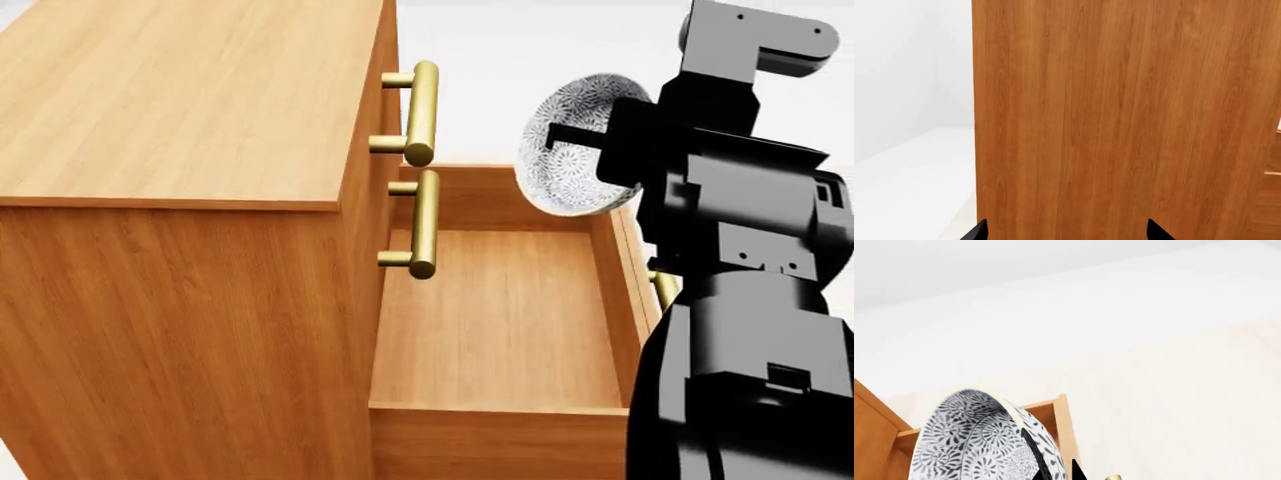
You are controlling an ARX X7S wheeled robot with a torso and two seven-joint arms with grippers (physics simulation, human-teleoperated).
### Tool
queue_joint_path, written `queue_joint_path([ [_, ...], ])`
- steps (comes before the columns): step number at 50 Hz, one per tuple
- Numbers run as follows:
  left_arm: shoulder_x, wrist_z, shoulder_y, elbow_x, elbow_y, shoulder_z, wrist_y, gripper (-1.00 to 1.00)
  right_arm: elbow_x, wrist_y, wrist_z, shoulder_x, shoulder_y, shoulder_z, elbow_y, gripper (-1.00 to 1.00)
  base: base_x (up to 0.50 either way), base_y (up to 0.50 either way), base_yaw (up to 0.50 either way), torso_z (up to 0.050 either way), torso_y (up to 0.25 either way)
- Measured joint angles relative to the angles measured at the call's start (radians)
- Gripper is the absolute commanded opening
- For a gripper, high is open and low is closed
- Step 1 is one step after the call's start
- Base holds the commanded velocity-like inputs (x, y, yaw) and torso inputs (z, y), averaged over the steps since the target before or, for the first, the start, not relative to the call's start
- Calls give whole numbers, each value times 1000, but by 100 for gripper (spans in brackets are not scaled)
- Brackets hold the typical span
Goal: Put the bowl in the bottom drawer of the cabinet and close it.
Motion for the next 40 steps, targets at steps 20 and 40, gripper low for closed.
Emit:
queue_joint_path([
  [20, -2, -4, -1, -1, 2, 3, -1, 100, -4, -4, -24, -14, -30, -8, 0, -100, 0, 0, 0, 0, 1],
  [40, -5, -5, -2, -5, 0, 5, 2, 100, -5, -10, -41, -26, -57, -17, 0, -100, 0, 0, 0, 0, 0],
])
